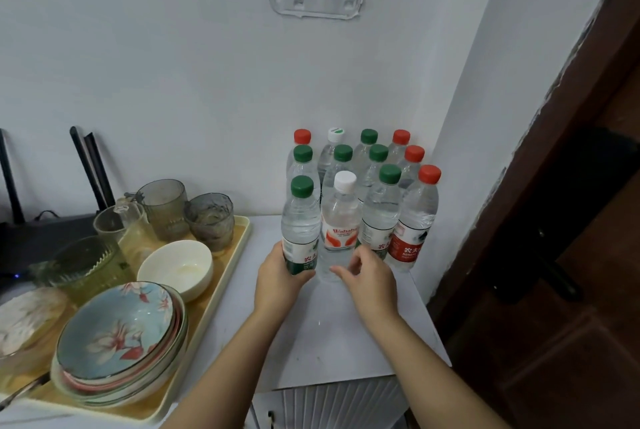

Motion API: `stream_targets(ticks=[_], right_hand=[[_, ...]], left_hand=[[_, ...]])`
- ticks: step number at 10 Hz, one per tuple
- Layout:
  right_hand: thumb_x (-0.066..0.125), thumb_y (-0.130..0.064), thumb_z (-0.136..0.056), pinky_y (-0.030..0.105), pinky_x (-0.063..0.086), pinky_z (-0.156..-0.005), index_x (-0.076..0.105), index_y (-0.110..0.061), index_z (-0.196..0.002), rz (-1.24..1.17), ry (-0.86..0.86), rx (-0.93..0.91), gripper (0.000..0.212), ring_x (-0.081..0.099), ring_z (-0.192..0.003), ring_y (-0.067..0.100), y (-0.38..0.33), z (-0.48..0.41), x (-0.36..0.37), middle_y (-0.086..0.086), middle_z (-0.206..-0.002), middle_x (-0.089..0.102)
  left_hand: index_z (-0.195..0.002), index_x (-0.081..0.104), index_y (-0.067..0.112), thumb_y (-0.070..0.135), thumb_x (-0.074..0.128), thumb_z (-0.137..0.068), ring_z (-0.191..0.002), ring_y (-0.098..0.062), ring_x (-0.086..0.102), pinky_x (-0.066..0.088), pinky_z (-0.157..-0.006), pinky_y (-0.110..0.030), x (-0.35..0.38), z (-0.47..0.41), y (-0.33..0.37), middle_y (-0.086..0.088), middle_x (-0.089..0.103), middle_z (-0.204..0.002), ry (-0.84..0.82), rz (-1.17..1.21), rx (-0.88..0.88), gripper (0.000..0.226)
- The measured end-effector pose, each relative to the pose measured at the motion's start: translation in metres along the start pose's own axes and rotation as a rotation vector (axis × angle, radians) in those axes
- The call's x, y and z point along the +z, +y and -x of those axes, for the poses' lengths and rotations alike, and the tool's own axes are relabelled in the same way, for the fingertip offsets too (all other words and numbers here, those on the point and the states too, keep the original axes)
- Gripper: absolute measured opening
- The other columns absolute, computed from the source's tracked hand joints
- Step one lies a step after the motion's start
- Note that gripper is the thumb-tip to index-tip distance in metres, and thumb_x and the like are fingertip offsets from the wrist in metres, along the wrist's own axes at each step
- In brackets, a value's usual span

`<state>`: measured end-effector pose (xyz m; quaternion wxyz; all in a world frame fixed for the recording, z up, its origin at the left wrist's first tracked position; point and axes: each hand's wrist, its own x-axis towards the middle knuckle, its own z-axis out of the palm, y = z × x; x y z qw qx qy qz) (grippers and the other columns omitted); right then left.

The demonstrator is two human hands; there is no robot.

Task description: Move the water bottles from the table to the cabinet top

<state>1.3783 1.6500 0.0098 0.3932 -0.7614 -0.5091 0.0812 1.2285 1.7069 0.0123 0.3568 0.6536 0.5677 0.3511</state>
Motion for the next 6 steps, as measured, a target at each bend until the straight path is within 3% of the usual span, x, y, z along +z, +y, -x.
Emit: stream_targets(ticks=[1,3,4,5,6], right_hand=[[0.08,-0.037,-0.077,0.031,0.041,-0.056,0.05,-0.015,-0.07,0.02,0.0,0.006,0.037,0.053,-0.061,0.019,0.002,-0.009,0.003,-0.004,-0.065,0.057],[0.078,-0.037,-0.079,0.027,0.037,-0.053,0.056,-0.012,-0.069,0.078,0.009,-0.011,0.035,0.054,-0.06,0.019,0.004,-0.021,0.004,-0.002,-0.062,0.058],[0.077,-0.038,-0.08,0.03,0.043,-0.055,0.056,-0.012,-0.071,0.094,-0.035,0.012,0.034,0.057,-0.062,0.019,0.0,-0.019,0.001,0.0,-0.064,0.062],[0.073,-0.039,-0.083,0.033,0.053,-0.065,0.058,-0.017,-0.076,0.194,-0.194,0.038,0.028,0.063,-0.07,0.019,-0.008,-0.027,-0.013,-0.001,-0.072,0.067],[0.07,-0.043,-0.083,0.034,0.056,-0.076,0.063,-0.026,-0.103,0.176,-0.504,0.073,0.027,0.07,-0.079,0.015,-0.03,-0.038,-0.054,-0.005,-0.092,0.07]], left_hand=[[-0.12,0.055,0.015,0.019,0.084,-0.071,-0.104,-0.022,0.062,0.043,-0.076,-0.025,0.004,-0.012,0.005,-0.002,0.067,-0.113,-0.022,0.01,-0.026,0.057],[-0.121,0.054,0.015,0.021,0.083,-0.072,-0.106,-0.023,0.063,0.048,-0.08,-0.028,0.011,-0.02,0.006,-0.003,0.068,-0.114,-0.028,-0.029,-0.044,0.058],[-0.122,0.053,0.018,0.025,0.083,-0.071,-0.106,-0.022,0.064,0.049,-0.081,-0.028,0.012,-0.02,0.002,0.0,0.068,-0.114,-0.037,-0.028,-0.04,0.059],[-0.123,0.053,0.018,0.025,0.083,-0.071,-0.106,-0.022,0.063,0.049,-0.082,-0.029,0.012,-0.021,0.001,-0.001,0.067,-0.116,-0.052,-0.02,-0.045,0.06],[-0.123,0.054,0.017,0.024,0.083,-0.072,-0.108,-0.023,0.062,0.046,-0.081,-0.027,0.011,-0.021,0.001,-0.003,0.067,-0.117,-0.048,-0.003,-0.073,0.059]])
